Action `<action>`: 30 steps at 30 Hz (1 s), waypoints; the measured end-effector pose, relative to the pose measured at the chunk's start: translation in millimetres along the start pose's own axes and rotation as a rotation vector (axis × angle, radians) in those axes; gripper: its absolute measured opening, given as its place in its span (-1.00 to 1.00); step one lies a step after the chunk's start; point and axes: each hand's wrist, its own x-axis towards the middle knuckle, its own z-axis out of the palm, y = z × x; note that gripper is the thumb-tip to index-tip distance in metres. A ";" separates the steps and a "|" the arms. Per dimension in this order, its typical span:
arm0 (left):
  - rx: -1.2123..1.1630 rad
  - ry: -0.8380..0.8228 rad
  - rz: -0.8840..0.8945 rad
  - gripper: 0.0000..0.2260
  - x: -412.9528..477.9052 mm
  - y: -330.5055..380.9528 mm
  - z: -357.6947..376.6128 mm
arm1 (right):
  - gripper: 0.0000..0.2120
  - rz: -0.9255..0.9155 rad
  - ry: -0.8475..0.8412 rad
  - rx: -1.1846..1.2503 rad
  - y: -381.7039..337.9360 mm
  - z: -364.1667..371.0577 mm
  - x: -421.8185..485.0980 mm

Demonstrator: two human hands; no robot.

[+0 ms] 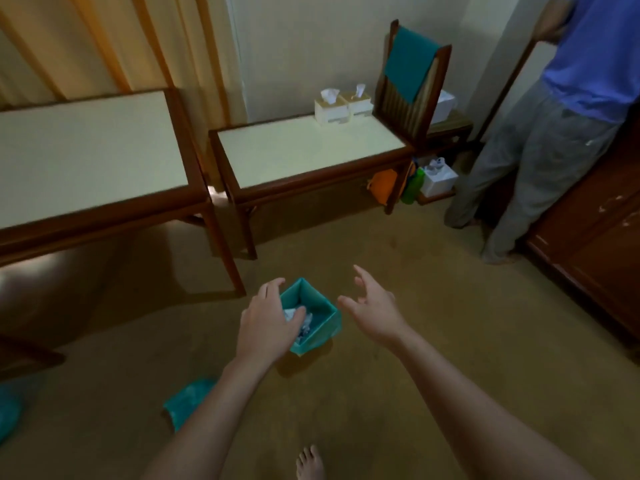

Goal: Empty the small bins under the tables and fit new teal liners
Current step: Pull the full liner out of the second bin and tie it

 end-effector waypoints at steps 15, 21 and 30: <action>0.040 0.020 -0.263 -0.41 178.9 -152.9 287.1 | -0.36 -0.296 -0.193 -0.306 226.0 113.9 302.9; 0.209 0.172 -0.186 -0.36 233.1 -275.1 422.6 | -0.29 -0.509 -0.243 -0.435 371.6 202.1 412.0; 0.261 0.276 -0.282 -0.25 262.6 -345.5 489.0 | -0.25 -0.639 -0.186 -0.353 440.6 256.5 492.2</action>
